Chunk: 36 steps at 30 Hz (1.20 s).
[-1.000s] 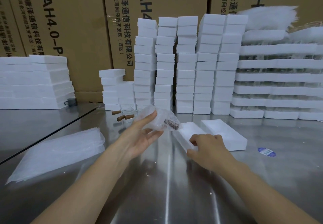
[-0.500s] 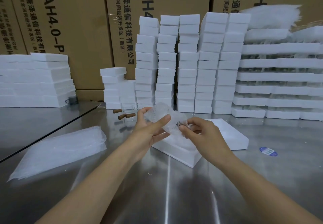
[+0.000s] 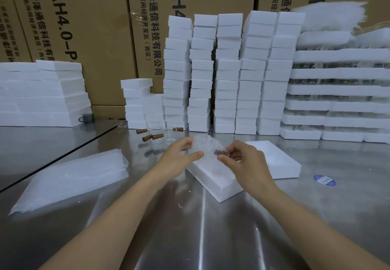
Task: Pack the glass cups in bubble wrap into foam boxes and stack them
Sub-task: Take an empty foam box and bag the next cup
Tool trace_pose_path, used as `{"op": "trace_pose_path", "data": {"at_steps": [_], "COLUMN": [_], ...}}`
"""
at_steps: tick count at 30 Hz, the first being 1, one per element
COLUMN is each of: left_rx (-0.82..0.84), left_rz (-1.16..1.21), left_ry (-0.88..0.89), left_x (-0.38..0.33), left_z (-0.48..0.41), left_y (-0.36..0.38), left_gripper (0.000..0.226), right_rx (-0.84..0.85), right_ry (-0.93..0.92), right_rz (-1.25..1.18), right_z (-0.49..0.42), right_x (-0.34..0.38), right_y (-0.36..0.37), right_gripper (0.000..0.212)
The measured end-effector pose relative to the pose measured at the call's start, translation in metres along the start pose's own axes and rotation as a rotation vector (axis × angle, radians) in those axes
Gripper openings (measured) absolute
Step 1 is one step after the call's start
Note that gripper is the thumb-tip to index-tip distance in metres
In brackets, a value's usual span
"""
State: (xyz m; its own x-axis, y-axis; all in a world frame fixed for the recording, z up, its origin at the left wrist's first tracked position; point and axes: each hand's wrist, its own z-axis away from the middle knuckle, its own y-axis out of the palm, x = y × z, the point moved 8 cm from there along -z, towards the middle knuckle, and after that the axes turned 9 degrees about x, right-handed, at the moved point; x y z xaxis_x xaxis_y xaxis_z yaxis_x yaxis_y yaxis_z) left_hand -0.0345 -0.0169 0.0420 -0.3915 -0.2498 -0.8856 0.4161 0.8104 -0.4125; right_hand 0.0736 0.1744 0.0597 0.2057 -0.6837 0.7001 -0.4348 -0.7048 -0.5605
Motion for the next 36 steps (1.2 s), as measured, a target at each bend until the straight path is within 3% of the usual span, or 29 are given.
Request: {"op": "trace_pose_path", "data": {"at_steps": [4, 11, 18, 25, 36], "left_rx": [0.038, -0.053, -0.109, -0.107, -0.109], "left_rz": [0.046, -0.018, -0.073, -0.158, -0.266], "left_ry": [-0.094, -0.146, -0.046, 0.055, 0.036], "left_x": [0.011, 0.014, 0.008, -0.002, -0.008], "left_z": [-0.005, -0.004, 0.002, 0.002, 0.012], "left_y": [-0.003, -0.002, -0.006, -0.002, -0.005], "left_gripper": [0.023, 0.025, 0.020, 0.021, 0.007], "right_rx": [-0.015, 0.003, 0.188, 0.264, 0.254], "right_ry": [0.017, 0.015, 0.026, 0.022, 0.023], "right_rz": [0.034, 0.059, 0.003, 0.064, 0.120], "right_z": [-0.003, -0.005, -0.007, -0.007, -0.005], "right_x": [-0.004, -0.002, -0.008, -0.017, -0.021], "right_y": [0.002, 0.003, 0.000, 0.002, 0.003], "right_gripper": [0.018, 0.023, 0.019, 0.016, 0.010]}}
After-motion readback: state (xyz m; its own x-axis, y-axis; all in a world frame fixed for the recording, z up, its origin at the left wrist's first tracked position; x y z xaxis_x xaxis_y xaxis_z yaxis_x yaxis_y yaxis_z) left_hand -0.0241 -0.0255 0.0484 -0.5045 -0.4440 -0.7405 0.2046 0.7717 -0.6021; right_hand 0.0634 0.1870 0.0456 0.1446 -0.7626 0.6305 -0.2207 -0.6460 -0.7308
